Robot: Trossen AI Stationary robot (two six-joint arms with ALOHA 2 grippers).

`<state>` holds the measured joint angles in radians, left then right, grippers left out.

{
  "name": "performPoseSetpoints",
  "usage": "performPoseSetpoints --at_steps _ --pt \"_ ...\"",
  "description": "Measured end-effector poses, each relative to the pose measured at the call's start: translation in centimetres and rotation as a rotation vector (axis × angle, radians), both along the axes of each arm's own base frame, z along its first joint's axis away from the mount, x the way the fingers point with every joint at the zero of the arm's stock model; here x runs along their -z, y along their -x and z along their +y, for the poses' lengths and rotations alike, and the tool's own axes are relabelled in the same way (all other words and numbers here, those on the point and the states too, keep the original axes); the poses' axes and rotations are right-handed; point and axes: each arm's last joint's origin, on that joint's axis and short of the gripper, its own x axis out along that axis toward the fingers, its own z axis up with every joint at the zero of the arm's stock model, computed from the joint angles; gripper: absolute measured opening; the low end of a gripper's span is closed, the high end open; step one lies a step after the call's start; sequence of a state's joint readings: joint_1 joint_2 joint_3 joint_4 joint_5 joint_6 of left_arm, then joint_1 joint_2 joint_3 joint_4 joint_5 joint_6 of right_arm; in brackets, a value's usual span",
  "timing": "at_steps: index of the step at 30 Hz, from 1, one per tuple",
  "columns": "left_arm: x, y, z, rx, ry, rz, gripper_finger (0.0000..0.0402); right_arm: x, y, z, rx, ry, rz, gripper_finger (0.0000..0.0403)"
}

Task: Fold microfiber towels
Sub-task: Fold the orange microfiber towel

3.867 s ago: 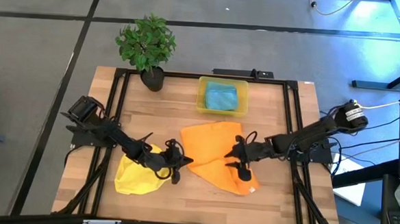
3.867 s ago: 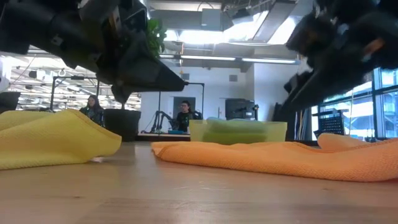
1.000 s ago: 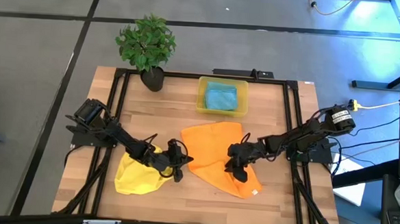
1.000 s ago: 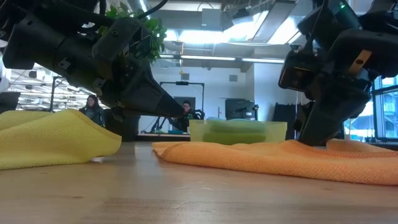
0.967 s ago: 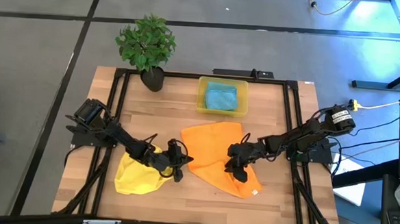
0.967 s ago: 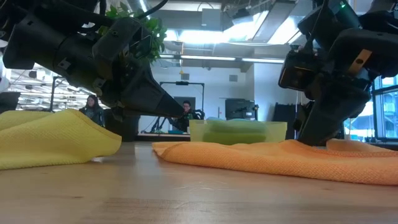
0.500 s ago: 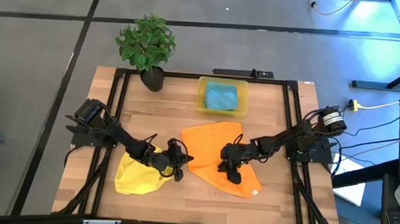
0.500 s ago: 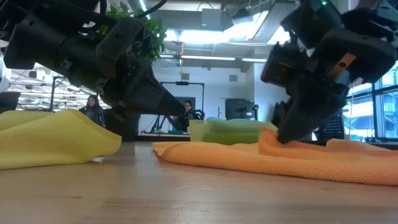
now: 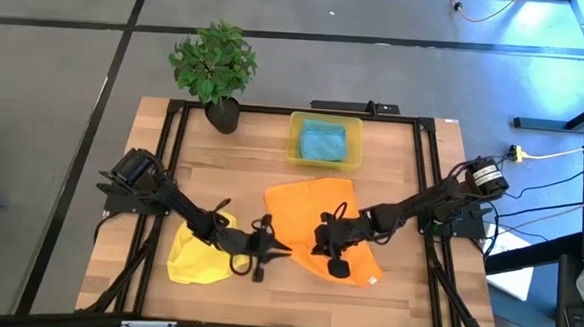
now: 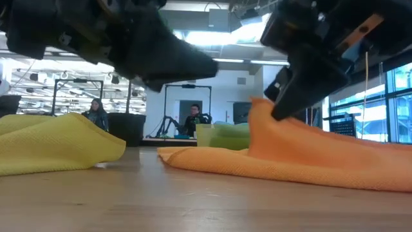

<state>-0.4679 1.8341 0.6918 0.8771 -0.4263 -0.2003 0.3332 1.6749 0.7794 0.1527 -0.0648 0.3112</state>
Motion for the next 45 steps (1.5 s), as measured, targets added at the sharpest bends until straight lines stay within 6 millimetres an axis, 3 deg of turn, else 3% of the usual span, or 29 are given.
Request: performPoseSetpoints --at_steps 8,13,26,35,45 --pt "0.5 -3.7 -1.2 0.022 -0.156 0.001 0.0144 -1.0 -0.1 1.9 -0.034 0.049 -0.038 0.0006" --pt "1.0 -4.3 -0.6 0.026 -0.160 0.029 0.0173 -1.1 0.2 2.8 -0.047 0.047 -0.040 0.0006" --pt "0.8 -4.8 0.2 0.017 -0.145 0.021 0.0177 -1.2 0.3 3.0 -0.008 0.036 -0.042 0.0006" --pt "1.7 -7.2 -1.5 0.081 -0.244 0.044 0.0176 -1.1 0.3 3.0 -0.008 0.040 -0.037 0.0006" --pt "1.7 -7.1 -2.5 0.080 -0.277 0.066 0.0145 -0.8 0.6 2.9 -0.024 0.051 0.012 0.0006"
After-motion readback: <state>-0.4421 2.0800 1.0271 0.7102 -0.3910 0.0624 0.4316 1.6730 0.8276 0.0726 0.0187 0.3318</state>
